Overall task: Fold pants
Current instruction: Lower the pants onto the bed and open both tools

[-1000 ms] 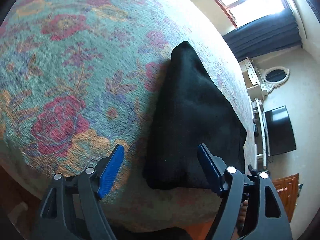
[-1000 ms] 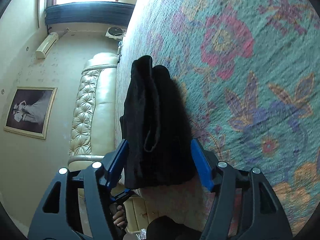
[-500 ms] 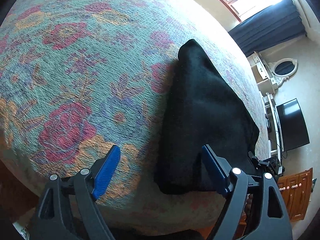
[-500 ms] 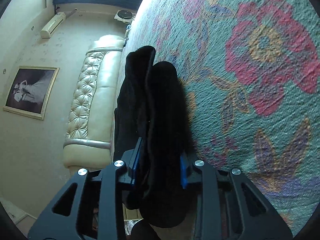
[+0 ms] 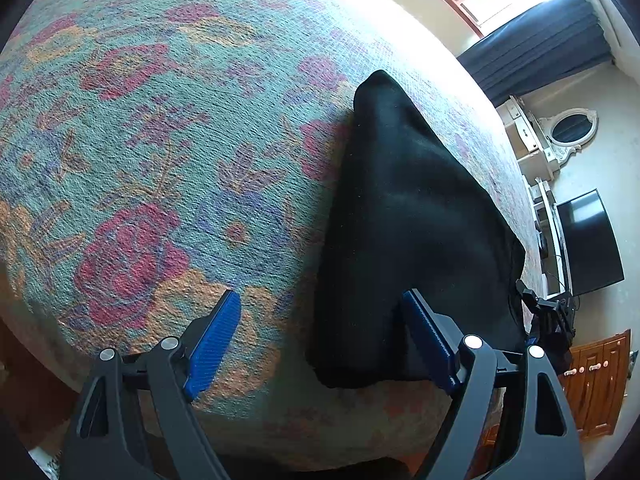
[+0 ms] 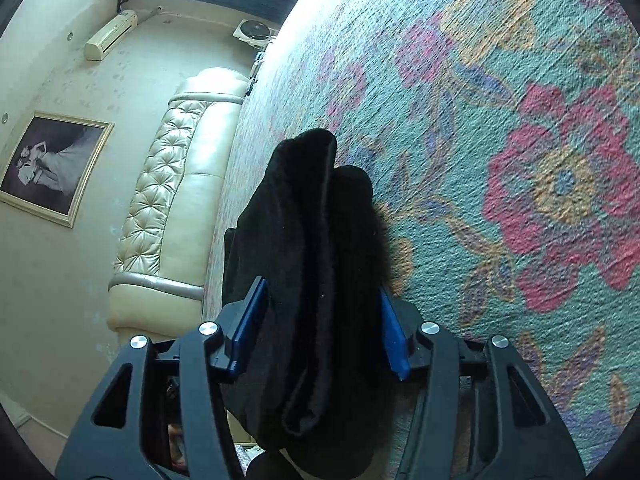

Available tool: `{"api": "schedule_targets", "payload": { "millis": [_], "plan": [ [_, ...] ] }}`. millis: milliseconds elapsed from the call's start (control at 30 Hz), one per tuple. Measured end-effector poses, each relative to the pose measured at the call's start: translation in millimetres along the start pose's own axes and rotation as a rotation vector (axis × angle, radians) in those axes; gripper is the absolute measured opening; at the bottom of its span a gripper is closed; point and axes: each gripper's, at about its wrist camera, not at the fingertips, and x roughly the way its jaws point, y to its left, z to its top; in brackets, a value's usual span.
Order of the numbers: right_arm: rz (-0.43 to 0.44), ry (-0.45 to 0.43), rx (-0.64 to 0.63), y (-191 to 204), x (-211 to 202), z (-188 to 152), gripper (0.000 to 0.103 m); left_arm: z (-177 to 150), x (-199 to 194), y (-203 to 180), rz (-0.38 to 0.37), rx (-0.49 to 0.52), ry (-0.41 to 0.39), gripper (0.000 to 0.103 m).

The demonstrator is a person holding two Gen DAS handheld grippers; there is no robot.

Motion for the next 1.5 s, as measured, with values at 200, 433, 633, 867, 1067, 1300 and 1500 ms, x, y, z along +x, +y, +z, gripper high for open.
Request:
{"api": "schedule_targets", "payload": {
  "millis": [200, 433, 633, 867, 1067, 1300, 1500],
  "plan": [
    [-0.034, 0.02, -0.018, -11, -6, -12, 0.038, 1, 2, -2, 0.005, 0.005, 0.003, 0.081],
    [0.058, -0.097, 0.057, -10, -40, 4, 0.074, 2, 2, -1, 0.002, 0.005, 0.004, 0.081],
    [0.033, -0.088, 0.072, -3, -8, 34, 0.08, 4, 4, -2, 0.006, 0.021, 0.003, 0.081],
    [0.022, -0.11, 0.215, -27, 17, 45, 0.031, 4, 6, 0, 0.002, 0.024, 0.009, 0.085],
    [0.103, -0.193, 0.277, -32, -12, 38, 0.053, 7, 8, -1, 0.012, 0.026, 0.012, 0.085],
    [-0.076, -0.187, 0.216, -17, -52, -1, 0.078, 6, 8, -3, 0.033, 0.041, 0.0, 0.085],
    [-0.265, -0.156, 0.113, 8, -67, -55, 0.079, -4, -4, -15, 0.1, 0.086, -0.049, 0.085]
  ]
}}
